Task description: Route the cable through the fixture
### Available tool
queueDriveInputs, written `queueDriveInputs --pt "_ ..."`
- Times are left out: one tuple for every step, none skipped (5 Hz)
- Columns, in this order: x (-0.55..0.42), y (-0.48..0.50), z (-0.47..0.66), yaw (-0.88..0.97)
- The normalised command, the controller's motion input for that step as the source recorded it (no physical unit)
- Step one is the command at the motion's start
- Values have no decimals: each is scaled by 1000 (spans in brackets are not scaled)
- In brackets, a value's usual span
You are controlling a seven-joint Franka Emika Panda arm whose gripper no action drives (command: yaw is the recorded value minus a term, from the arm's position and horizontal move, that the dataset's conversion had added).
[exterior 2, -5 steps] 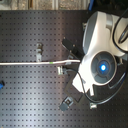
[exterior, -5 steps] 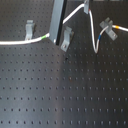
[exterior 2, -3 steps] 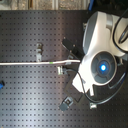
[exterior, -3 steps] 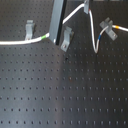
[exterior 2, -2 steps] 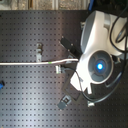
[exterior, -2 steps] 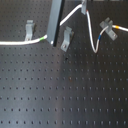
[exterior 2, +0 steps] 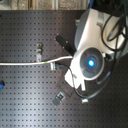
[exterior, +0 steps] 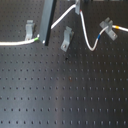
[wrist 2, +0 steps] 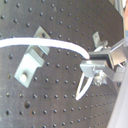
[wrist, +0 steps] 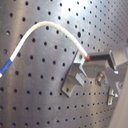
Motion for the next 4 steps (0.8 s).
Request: queueDriveInputs --pt "-422 -21 271 -94" --pt "-388 115 174 -34" --pt "-344 228 207 -186" --pt "-286 83 271 -602"
